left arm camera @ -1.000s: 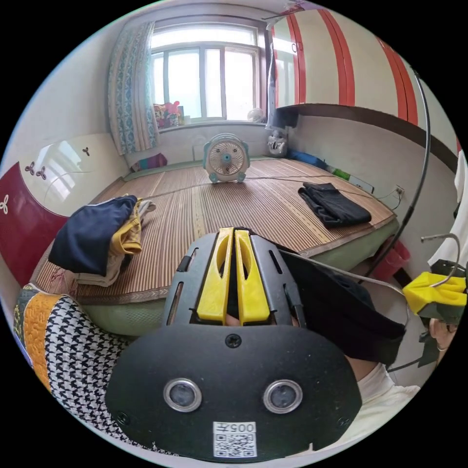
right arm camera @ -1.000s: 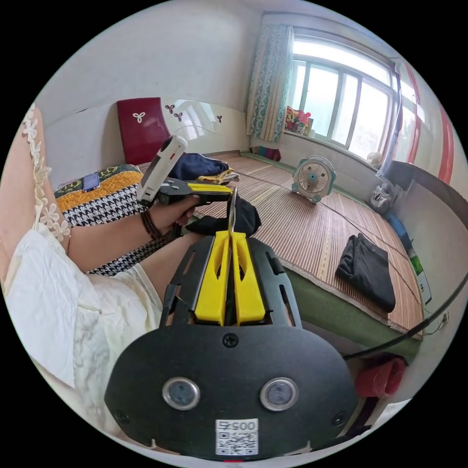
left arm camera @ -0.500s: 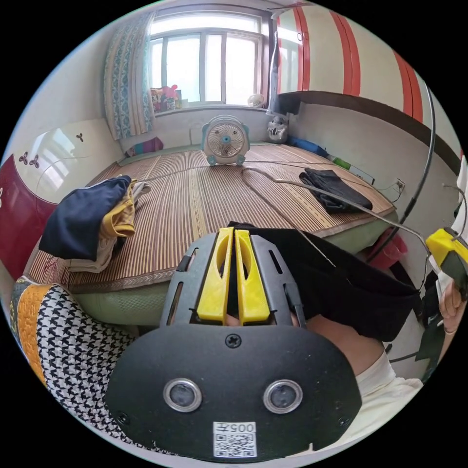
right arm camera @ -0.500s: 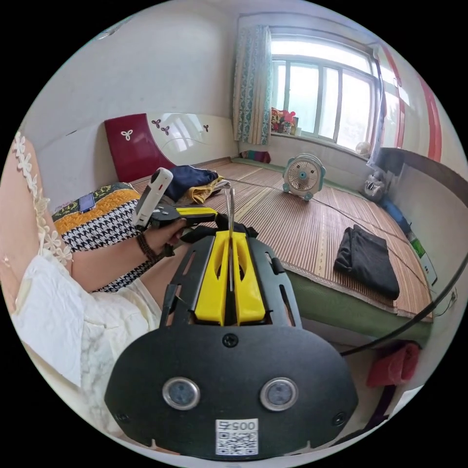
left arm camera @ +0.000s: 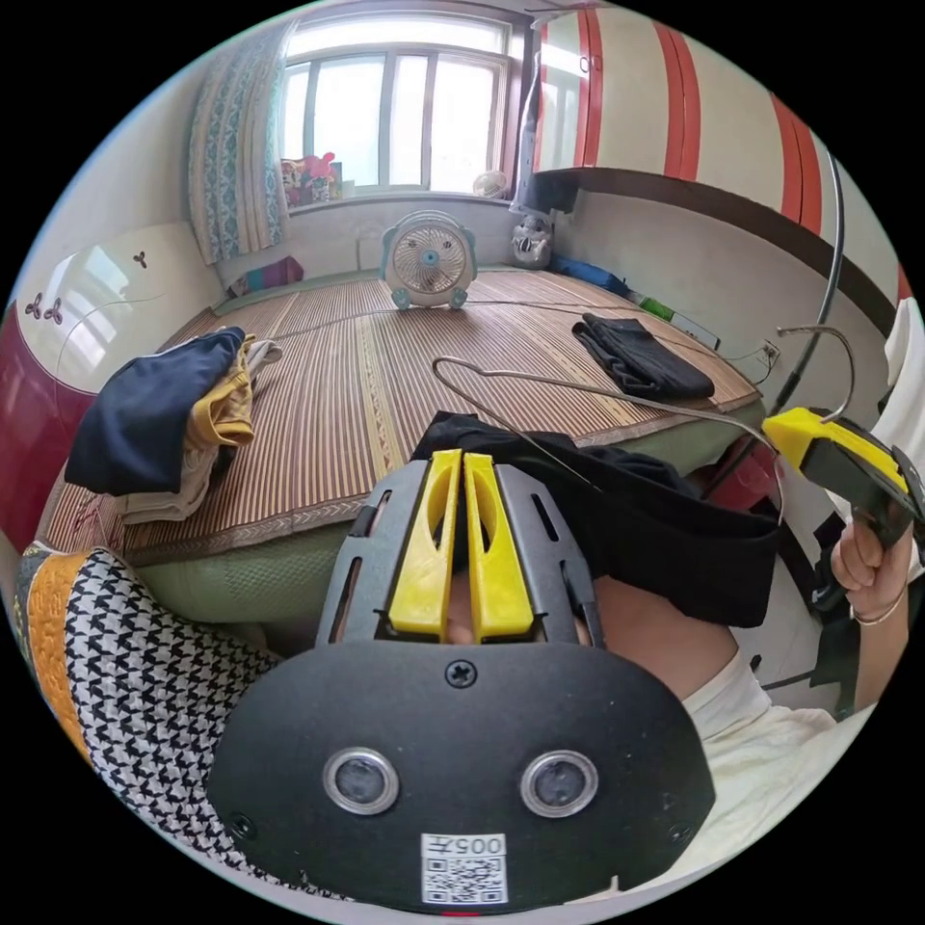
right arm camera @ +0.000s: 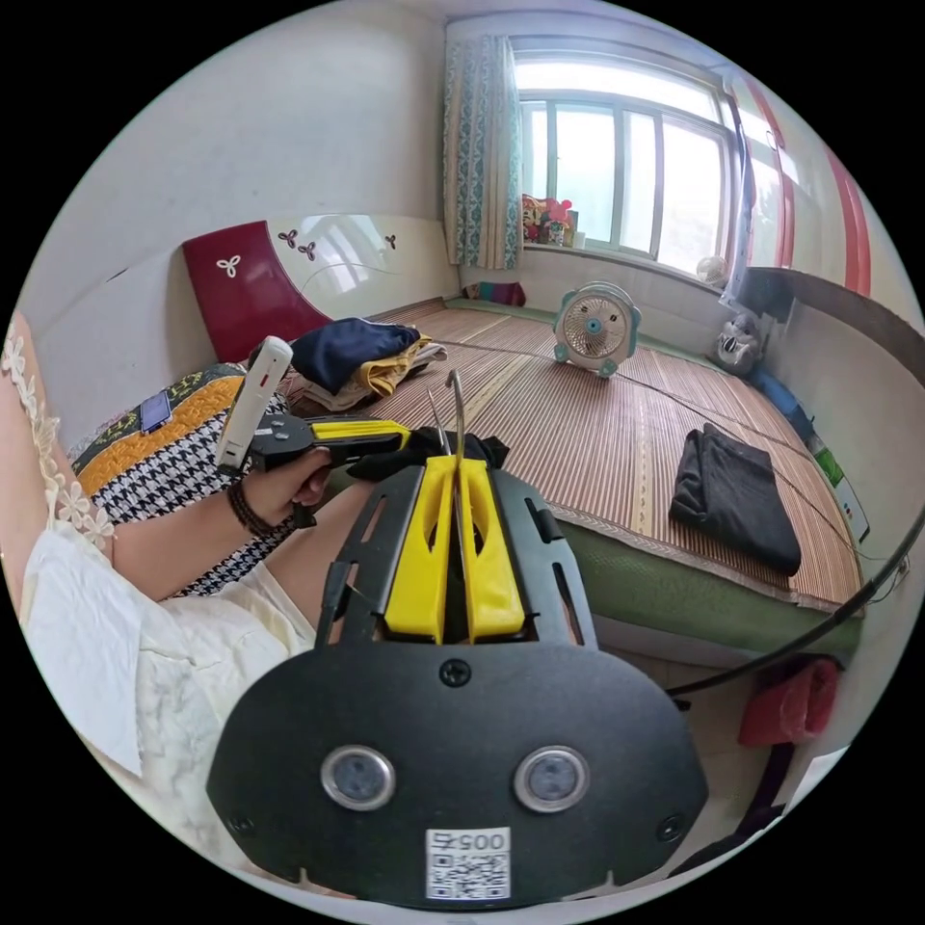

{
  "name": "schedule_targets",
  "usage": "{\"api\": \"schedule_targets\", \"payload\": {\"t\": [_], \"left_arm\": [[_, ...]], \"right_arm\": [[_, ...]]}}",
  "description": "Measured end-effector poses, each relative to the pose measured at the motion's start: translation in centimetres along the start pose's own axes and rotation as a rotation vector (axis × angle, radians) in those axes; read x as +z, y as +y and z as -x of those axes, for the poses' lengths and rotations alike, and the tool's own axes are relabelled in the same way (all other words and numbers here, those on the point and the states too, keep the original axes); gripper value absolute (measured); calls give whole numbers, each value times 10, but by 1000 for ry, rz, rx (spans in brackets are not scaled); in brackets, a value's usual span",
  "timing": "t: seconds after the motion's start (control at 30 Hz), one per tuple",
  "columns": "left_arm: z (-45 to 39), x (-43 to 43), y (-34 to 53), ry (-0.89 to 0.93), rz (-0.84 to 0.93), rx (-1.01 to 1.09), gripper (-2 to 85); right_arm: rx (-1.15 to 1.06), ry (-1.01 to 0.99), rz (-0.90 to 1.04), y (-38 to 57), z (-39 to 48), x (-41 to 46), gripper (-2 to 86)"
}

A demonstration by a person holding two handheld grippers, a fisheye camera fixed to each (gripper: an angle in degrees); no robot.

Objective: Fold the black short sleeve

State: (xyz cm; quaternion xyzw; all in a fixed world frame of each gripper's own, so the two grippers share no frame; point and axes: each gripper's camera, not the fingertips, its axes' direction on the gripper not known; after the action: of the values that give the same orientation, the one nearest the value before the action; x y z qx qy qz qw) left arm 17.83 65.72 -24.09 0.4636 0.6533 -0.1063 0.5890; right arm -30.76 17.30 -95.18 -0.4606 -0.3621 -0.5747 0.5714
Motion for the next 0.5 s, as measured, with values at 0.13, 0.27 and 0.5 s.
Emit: {"api": "schedule_targets", "payload": {"t": [0.13,0.27,0.5], "left_arm": [[1,-11,6,2,-5,8,-4],[10,-30,16,-30,-44,-25,-4],[11,-54,19,9,-85,-24,10]], "right_arm": [[7,21,5,-4,-1,8,75],[27,32,9,-6,-4,13,53],[31,30,4,-6,-8,17,-11]]}}
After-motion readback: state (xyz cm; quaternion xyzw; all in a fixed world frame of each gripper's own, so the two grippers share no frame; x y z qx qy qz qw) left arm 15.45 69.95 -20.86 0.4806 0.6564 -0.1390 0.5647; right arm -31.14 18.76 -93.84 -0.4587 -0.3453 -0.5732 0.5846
